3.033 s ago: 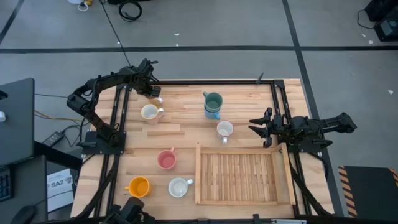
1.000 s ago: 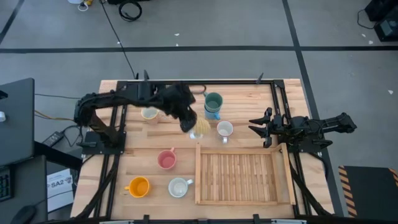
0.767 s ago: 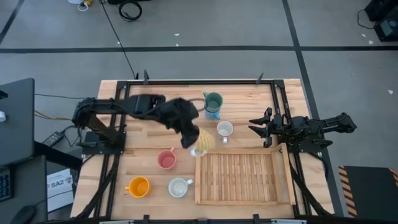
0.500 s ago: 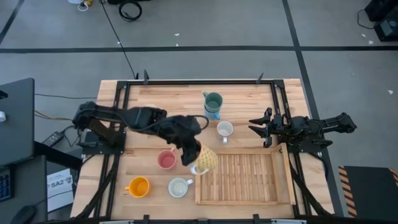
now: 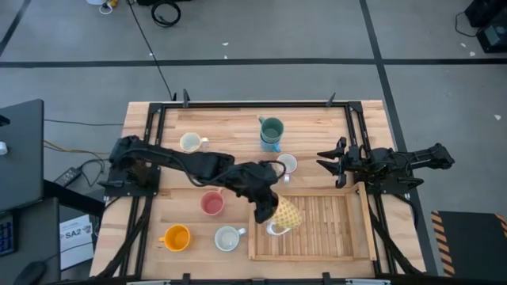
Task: Place coffee mugs
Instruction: Put the orange patterned mug on the shelf
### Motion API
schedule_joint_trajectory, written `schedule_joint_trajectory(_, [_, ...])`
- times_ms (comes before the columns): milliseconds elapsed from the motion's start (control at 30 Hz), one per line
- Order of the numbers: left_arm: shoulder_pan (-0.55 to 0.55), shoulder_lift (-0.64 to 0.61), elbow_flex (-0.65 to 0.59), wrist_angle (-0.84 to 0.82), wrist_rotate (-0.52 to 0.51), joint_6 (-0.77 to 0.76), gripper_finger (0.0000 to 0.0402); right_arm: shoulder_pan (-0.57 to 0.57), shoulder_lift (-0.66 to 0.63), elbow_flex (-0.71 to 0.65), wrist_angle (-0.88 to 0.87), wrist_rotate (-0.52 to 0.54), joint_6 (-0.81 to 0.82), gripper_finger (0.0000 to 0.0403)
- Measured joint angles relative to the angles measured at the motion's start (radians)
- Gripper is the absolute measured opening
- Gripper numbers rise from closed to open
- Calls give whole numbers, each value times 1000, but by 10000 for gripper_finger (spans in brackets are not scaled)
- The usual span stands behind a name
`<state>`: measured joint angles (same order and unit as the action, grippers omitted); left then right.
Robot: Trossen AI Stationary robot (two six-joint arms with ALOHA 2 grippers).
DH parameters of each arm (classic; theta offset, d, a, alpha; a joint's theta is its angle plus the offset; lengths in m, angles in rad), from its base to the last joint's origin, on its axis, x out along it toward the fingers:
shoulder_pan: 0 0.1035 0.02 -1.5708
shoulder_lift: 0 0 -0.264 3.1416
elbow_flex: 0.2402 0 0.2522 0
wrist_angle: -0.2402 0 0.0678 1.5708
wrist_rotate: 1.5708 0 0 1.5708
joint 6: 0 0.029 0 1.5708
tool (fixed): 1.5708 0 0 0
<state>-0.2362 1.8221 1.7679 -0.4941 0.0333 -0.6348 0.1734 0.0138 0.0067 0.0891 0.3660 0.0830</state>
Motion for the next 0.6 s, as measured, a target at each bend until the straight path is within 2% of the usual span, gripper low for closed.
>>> schedule_joint_trajectory(167, [45, 38, 0, 74, 101, 3, 29, 0, 0, 0, 3, 2, 0, 135])
schedule_joint_trajectory(300, [73, 64, 46, 53, 118, 35, 29, 0, 0, 0, 5, 3, 0, 135])
schedule_joint_trajectory(367, [83, 91, 105, 29, 118, 68, 29, 0, 1, 0, 10, 2, 0, 135])
schedule_joint_trajectory(600, [100, 263, 430, -258, 122, 185, 29, 0, 12, 0, 17, 3, 0, 135])
